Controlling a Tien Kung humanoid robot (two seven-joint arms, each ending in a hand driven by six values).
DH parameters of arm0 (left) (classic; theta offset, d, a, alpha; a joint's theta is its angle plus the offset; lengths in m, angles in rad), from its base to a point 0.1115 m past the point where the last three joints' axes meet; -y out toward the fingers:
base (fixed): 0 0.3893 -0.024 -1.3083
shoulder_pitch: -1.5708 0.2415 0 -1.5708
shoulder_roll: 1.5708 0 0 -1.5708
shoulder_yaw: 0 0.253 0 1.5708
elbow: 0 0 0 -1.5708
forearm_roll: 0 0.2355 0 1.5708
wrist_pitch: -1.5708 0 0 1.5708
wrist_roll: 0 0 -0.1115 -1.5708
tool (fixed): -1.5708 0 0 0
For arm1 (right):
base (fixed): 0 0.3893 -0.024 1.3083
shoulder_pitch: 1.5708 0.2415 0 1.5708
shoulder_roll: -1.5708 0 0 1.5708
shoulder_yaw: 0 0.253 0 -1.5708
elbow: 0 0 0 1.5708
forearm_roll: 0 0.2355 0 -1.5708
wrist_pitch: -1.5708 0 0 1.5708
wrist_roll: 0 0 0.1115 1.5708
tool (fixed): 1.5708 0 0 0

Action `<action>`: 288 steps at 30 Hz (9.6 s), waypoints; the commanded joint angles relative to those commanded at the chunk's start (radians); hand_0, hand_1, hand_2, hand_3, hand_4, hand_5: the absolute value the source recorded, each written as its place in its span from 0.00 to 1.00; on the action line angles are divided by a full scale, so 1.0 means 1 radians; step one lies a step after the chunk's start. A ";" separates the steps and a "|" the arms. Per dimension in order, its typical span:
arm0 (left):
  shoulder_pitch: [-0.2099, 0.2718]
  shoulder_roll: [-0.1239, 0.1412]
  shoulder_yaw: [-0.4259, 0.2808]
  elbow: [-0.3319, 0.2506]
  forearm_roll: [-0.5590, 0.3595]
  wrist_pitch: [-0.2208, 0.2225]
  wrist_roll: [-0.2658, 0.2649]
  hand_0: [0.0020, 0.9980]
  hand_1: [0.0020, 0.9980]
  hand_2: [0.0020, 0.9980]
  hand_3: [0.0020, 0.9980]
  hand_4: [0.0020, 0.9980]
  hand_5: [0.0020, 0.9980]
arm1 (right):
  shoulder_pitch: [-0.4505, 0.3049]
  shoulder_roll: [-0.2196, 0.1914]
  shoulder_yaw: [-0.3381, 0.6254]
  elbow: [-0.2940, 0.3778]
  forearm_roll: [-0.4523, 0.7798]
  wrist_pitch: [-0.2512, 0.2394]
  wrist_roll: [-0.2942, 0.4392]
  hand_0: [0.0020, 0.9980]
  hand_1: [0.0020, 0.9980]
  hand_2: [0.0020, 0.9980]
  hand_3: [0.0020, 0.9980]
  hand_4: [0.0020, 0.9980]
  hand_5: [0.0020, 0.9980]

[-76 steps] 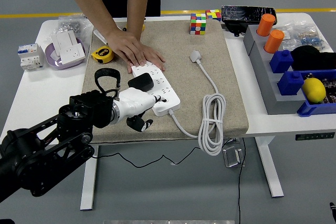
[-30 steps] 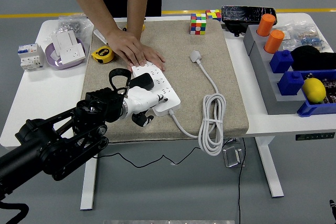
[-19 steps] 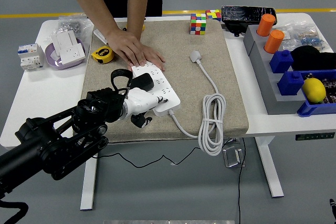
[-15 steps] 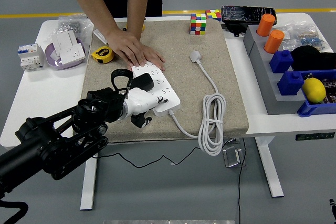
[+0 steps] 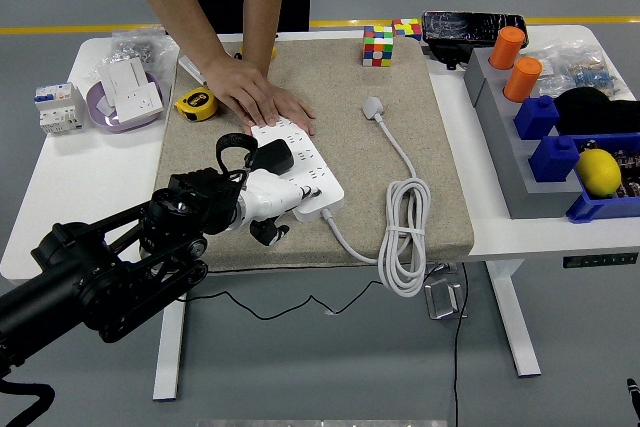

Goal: Pick up the plug,place it near the board,insert it into the board,press the button

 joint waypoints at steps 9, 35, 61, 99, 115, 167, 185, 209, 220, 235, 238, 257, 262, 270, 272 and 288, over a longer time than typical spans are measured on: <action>0.012 0.002 -0.026 -0.032 0.037 0.021 -0.001 0.14 0.04 0.17 0.88 0.49 0.02 | -0.003 0.002 0.003 0.000 -0.002 0.000 0.000 0.95 0.89 0.83 0.85 1.00 1.00; 0.251 -0.050 -0.500 -0.299 -0.550 0.332 -0.144 0.75 0.78 0.74 0.65 1.00 0.62 | -0.013 0.007 0.019 0.001 -0.010 0.001 -0.003 0.95 0.89 0.83 0.85 1.00 1.00; 0.303 -0.054 -0.643 -0.279 -1.173 0.431 -0.134 0.72 0.61 0.53 1.00 1.00 0.47 | -0.007 0.014 0.033 0.001 -0.012 0.000 -0.001 0.95 0.89 0.83 0.85 1.00 1.00; 0.135 0.108 -0.088 -0.132 0.077 0.326 -0.186 0.16 0.02 0.16 0.89 0.62 0.00 | -0.015 0.008 0.013 0.003 -0.004 0.000 -0.004 0.95 0.89 0.83 0.85 1.00 1.00; 0.098 0.051 -0.051 0.042 0.077 0.321 -0.191 0.15 0.02 0.16 0.89 0.63 0.00 | -0.012 0.006 0.011 0.003 -0.004 -0.001 -0.005 0.95 0.89 0.83 0.85 1.00 1.00; 0.068 0.023 -0.003 0.123 0.077 0.327 -0.198 0.15 0.01 0.15 0.89 0.64 0.00 | -0.009 0.006 0.016 0.003 -0.007 -0.003 -0.007 0.95 0.89 0.83 0.85 1.00 1.00; 0.106 0.061 -0.094 -0.032 0.077 0.271 -0.172 0.15 0.02 0.15 0.87 0.65 0.00 | -0.014 0.008 0.021 0.003 -0.010 -0.003 -0.008 0.94 0.89 0.83 0.85 1.00 1.00; 0.281 -0.042 -0.608 -0.177 -0.438 0.376 -0.187 0.81 0.73 0.58 0.48 0.96 0.22 | -0.016 0.015 0.039 0.003 -0.015 -0.003 -0.008 0.94 0.89 0.83 0.85 1.00 1.00; 0.316 -0.074 -0.719 -0.170 -0.741 0.361 -0.162 1.00 1.00 0.96 0.97 1.00 0.61 | -0.015 0.018 0.044 0.003 -0.016 -0.003 -0.006 0.94 0.89 0.83 0.85 1.00 1.00; 0.237 -0.046 -0.690 -0.097 -0.378 0.336 -0.167 0.91 0.93 0.91 0.94 1.00 0.45 | -0.010 0.014 0.038 0.003 -0.015 -0.003 -0.008 0.94 0.88 0.83 0.85 1.00 1.00; 0.217 -0.039 -0.664 -0.084 -0.250 0.320 -0.179 0.91 0.93 0.91 0.94 1.00 0.45 | -0.012 0.013 0.035 0.003 -0.013 -0.003 -0.008 0.94 0.88 0.83 0.85 1.00 1.00; 0.093 -0.037 -0.457 0.134 0.040 0.237 -0.212 0.85 0.84 0.77 0.73 1.00 0.44 | -0.008 0.008 0.021 0.002 -0.007 -0.003 -0.005 0.94 0.88 0.83 0.85 1.00 1.00; 0.078 -0.054 -0.434 0.177 0.030 0.245 -0.212 0.83 0.83 0.76 0.74 1.00 0.45 | -0.009 0.006 0.018 0.001 -0.005 -0.004 -0.005 0.94 0.88 0.83 0.85 1.00 1.00; 0.037 -0.085 -0.430 0.273 0.009 0.310 -0.237 0.83 0.82 0.77 0.76 1.00 0.47 | -0.001 0.006 0.018 0.003 -0.008 -0.004 -0.005 0.94 0.88 0.83 0.85 1.00 1.00; 0.029 -0.092 -0.436 0.293 0.009 0.323 -0.239 0.83 0.83 0.78 0.81 1.00 0.47 | -0.001 0.006 0.017 0.003 -0.008 -0.004 -0.006 0.94 0.88 0.83 0.85 1.00 1.00; 0.007 -0.117 -0.453 0.398 -0.007 0.309 -0.231 0.85 0.90 0.90 0.88 1.00 0.50 | 0.000 0.006 0.014 0.003 -0.009 -0.003 -0.007 0.94 0.88 0.82 0.85 1.00 1.00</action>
